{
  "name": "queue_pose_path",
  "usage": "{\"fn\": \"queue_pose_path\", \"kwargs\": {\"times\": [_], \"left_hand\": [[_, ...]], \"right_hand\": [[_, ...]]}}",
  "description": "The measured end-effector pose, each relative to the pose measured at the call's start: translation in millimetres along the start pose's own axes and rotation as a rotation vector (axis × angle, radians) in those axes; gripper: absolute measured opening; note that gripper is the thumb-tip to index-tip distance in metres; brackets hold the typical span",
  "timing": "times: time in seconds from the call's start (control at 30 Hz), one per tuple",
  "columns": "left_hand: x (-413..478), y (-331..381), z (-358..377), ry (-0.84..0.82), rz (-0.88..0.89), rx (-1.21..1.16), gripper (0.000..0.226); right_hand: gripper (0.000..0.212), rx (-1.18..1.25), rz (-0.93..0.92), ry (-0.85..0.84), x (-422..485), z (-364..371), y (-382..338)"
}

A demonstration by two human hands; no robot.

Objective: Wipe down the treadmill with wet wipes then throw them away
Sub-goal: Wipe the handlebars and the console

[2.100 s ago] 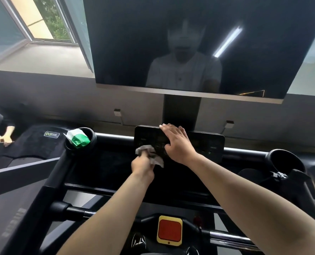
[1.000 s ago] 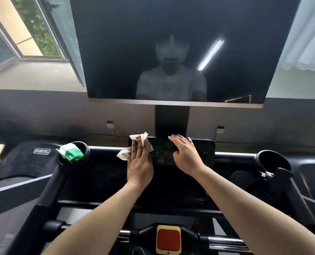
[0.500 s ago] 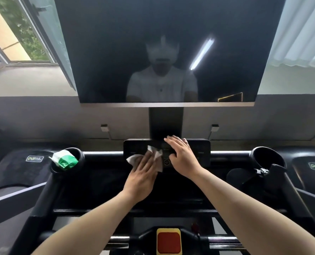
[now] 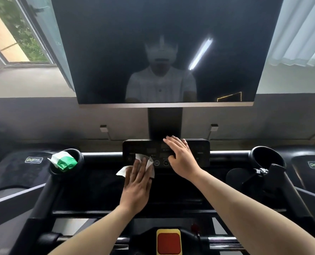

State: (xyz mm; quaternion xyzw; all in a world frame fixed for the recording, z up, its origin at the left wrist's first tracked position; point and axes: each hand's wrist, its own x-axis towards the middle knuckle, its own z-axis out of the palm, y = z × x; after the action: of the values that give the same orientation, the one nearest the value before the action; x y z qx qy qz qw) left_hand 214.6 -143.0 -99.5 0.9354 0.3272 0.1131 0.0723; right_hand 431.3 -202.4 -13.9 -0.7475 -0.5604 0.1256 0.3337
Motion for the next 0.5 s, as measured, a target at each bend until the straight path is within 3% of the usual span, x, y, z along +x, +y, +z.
{"fn": "queue_pose_path", "kwargs": {"times": [0.13, 0.33, 0.5], "left_hand": [[13, 1, -7, 0.011, 0.050, 0.063, 0.064], [82, -19, -60, 0.077, -0.295, -0.073, 0.056], [120, 11, -81, 0.007, -0.285, -0.039, 0.040]], "right_hand": [[0.068, -0.006, -0.004, 0.012, -2, 3, 1], [0.066, -0.016, -0.001, 0.016, -1, 1, 0], [0.069, -0.058, 0.015, -0.037, 4, -1, -1]]}}
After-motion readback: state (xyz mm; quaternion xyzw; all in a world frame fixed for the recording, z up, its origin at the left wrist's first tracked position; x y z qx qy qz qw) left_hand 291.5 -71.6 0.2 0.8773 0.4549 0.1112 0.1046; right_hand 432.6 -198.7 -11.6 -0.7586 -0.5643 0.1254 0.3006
